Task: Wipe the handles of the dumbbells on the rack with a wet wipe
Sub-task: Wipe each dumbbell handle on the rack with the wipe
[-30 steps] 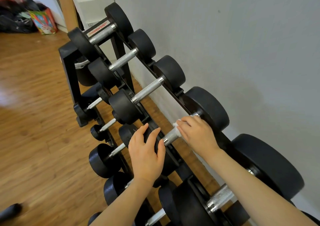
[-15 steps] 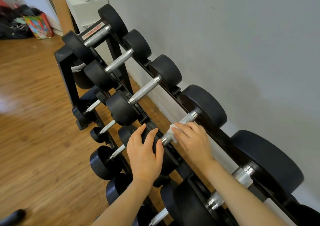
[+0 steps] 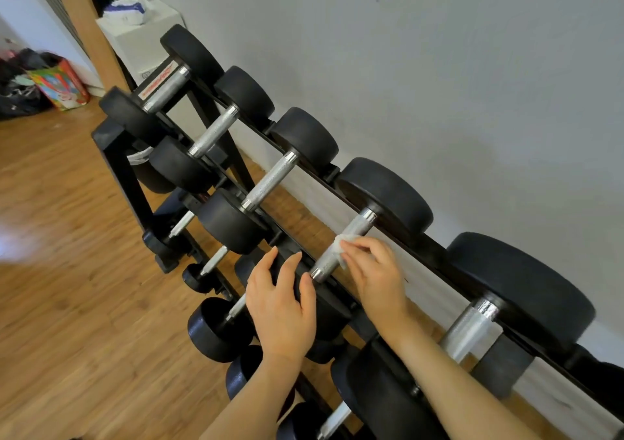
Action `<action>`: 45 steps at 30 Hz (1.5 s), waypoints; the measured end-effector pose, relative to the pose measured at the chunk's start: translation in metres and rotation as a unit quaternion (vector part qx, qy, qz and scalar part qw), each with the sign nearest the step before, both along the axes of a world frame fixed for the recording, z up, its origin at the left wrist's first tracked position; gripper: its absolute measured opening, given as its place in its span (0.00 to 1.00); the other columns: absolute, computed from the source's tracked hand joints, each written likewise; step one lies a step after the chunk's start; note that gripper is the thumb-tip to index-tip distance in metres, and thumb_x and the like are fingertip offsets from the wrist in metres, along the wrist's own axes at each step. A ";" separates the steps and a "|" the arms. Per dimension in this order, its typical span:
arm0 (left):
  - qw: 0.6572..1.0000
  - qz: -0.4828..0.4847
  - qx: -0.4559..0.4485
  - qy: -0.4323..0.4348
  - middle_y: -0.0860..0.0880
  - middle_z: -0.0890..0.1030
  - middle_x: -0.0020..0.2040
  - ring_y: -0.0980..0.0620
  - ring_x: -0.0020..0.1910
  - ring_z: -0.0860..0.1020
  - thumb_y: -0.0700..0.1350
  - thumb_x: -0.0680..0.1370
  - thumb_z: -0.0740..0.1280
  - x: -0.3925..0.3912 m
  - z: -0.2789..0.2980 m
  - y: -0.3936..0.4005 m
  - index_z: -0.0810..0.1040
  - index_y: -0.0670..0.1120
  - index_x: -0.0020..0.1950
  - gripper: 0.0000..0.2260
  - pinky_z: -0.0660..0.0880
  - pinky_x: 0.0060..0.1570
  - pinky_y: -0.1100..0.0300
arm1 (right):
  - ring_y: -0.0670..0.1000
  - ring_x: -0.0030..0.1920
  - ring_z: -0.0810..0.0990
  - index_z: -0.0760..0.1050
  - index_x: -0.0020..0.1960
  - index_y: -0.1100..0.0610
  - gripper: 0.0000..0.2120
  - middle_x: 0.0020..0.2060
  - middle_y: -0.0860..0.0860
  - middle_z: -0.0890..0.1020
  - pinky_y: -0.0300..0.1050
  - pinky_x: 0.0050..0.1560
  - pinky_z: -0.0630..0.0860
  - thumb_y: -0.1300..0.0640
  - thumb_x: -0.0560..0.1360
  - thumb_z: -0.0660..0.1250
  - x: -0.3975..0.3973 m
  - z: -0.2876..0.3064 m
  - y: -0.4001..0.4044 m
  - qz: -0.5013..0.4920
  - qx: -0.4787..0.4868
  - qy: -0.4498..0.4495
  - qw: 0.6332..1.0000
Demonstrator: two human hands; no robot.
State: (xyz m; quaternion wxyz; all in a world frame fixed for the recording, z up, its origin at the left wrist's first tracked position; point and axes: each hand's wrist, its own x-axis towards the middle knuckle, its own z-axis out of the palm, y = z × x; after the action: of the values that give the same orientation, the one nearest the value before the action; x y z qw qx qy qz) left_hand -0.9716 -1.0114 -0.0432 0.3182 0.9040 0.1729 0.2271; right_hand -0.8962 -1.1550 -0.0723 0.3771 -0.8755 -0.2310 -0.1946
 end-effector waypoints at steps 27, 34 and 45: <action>1.000 0.014 -0.002 0.013 0.43 0.72 0.70 0.45 0.70 0.68 0.54 0.80 0.54 0.001 0.000 -0.001 0.79 0.47 0.64 0.21 0.63 0.67 0.46 | 0.46 0.54 0.76 0.82 0.55 0.60 0.11 0.52 0.52 0.80 0.37 0.52 0.79 0.59 0.74 0.67 -0.007 0.000 0.005 -0.044 0.063 0.022 0.997; 1.000 0.017 0.000 0.013 0.44 0.72 0.70 0.45 0.70 0.68 0.54 0.80 0.55 0.002 -0.001 -0.002 0.79 0.47 0.63 0.21 0.61 0.67 0.49 | 0.48 0.52 0.79 0.81 0.56 0.60 0.12 0.52 0.53 0.79 0.40 0.49 0.81 0.59 0.75 0.66 -0.009 -0.001 0.007 -0.033 0.075 0.051 0.995; 1.000 0.017 -0.004 0.013 0.44 0.72 0.69 0.46 0.69 0.68 0.55 0.80 0.54 0.001 -0.001 -0.002 0.79 0.48 0.64 0.21 0.60 0.66 0.50 | 0.44 0.49 0.78 0.80 0.55 0.60 0.10 0.50 0.51 0.78 0.33 0.48 0.78 0.59 0.75 0.68 -0.013 -0.002 0.011 -0.029 0.089 0.084 0.992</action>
State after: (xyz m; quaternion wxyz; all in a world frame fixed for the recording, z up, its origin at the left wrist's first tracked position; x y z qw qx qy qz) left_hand -0.9702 -1.0136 -0.0438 0.3154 0.9026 0.1937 0.2197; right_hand -0.9094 -1.1437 -0.0741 0.4660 -0.8580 -0.1549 -0.1505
